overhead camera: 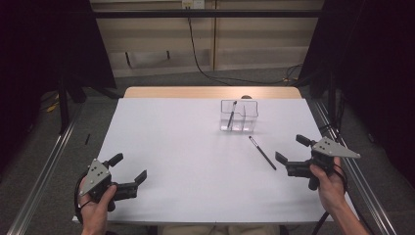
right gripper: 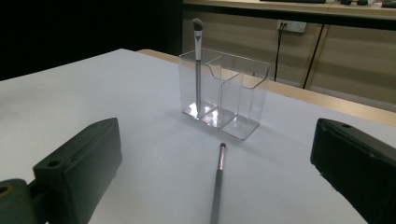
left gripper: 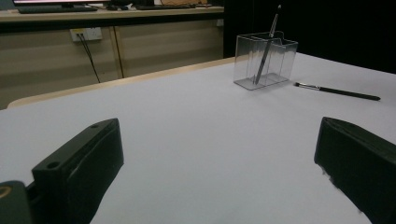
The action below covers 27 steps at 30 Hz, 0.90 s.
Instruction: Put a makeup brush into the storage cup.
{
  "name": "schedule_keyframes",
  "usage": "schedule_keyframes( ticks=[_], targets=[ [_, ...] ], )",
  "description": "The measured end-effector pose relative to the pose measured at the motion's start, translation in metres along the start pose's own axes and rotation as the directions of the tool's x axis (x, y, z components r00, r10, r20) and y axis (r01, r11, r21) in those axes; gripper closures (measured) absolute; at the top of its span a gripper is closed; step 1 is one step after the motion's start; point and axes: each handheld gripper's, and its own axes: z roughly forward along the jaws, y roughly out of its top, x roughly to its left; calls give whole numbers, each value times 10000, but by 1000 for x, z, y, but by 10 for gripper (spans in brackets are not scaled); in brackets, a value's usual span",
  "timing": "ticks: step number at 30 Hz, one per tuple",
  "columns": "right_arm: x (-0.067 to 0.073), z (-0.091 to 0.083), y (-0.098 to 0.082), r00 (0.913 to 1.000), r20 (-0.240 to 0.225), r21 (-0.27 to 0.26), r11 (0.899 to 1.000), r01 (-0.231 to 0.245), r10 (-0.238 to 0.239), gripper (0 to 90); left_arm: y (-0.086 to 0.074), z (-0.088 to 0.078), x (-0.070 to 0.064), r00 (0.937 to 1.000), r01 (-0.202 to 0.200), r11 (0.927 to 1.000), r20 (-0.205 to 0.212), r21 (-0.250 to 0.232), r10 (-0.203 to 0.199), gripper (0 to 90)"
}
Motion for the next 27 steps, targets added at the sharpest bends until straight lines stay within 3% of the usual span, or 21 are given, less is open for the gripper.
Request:
schedule_keyframes(
  ticks=[11,24,27],
  targets=[
    [-11,29,16,9999,-43,65,9999,116,-116,39,0,0,0,10000,7,10000,22,23,-7,12],
    [-12,69,35,9992,15,12,9992,389,-389,37,0,0,0,10000,-7,10000,49,-21,8,12],
    [-12,77,40,9989,-49,223,9987,459,-458,36,0,0,0,10000,-2,10000,40,-41,2,12]
  ],
)
